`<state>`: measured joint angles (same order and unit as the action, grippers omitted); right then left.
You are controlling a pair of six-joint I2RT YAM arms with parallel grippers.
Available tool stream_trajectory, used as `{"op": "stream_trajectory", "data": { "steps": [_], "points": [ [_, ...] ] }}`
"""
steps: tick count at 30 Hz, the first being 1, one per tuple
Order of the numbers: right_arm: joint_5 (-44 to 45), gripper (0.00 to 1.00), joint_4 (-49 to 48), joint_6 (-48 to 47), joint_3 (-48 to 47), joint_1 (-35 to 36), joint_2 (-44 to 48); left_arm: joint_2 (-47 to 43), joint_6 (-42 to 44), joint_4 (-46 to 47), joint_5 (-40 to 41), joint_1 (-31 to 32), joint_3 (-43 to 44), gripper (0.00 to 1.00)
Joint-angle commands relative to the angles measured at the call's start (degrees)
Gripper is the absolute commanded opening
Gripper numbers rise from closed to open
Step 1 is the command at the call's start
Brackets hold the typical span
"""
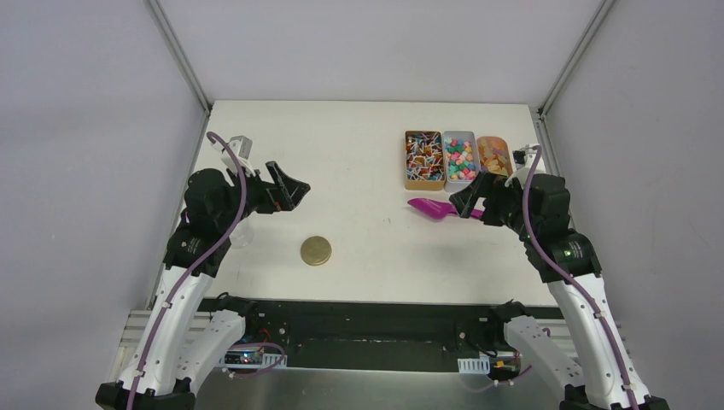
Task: Pack the candies
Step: Pick up the packing bottle from the center of the board.
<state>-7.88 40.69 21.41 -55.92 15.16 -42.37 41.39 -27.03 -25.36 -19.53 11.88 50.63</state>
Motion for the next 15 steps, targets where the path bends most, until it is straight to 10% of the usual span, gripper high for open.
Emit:
{"op": "stream_trajectory", "data": {
  "steps": [1,15],
  "points": [
    [0.5,1.0,-0.5,0.7,-2.0,0.1,1.0,-0.9,0.3,1.3,1.4,-0.3,1.5,0.98],
    [1.4,1.0,-2.4,0.0,-0.8,0.1,3.7,-0.1,-4.0,-3.1,21.1,-0.3,-0.6,0.99]
  ]
}}
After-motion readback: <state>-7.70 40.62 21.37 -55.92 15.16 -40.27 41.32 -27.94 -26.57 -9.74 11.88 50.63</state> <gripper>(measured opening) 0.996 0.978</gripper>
